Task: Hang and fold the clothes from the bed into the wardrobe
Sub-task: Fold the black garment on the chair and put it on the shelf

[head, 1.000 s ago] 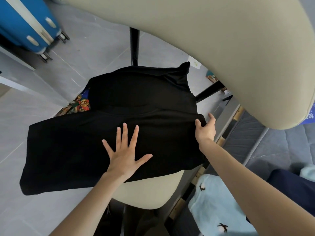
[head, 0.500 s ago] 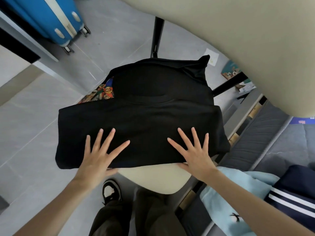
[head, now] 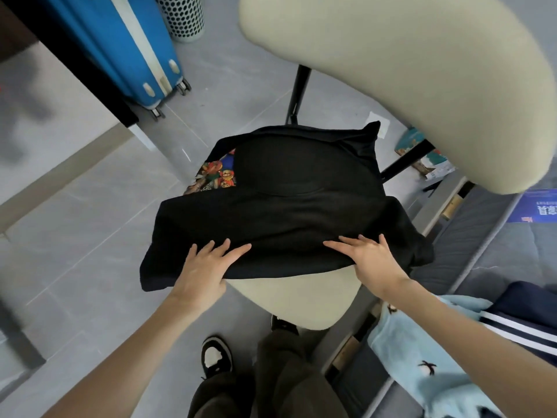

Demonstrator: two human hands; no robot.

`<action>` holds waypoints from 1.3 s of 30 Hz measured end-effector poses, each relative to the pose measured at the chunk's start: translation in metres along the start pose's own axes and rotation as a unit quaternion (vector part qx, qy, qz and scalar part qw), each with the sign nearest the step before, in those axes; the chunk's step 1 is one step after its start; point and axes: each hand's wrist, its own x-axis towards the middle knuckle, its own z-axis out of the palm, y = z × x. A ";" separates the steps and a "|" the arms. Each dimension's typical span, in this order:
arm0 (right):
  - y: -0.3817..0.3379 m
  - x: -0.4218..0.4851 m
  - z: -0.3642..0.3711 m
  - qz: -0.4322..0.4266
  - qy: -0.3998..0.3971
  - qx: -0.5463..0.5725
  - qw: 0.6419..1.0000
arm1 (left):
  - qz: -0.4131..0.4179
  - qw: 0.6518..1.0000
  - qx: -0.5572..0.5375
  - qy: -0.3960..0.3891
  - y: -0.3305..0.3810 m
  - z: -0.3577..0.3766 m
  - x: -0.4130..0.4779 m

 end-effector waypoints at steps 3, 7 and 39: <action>-0.005 -0.022 -0.019 0.006 0.013 0.020 1.000 | 0.024 0.999 -0.032 -0.003 0.000 -0.020 -0.017; -0.015 -0.060 -0.030 -0.008 -0.032 0.080 0.996 | 0.067 0.994 -0.072 -0.054 -0.003 -0.038 -0.047; -0.003 0.029 -0.041 0.082 0.174 0.211 0.959 | -0.007 0.974 -0.051 0.221 0.062 -0.059 0.086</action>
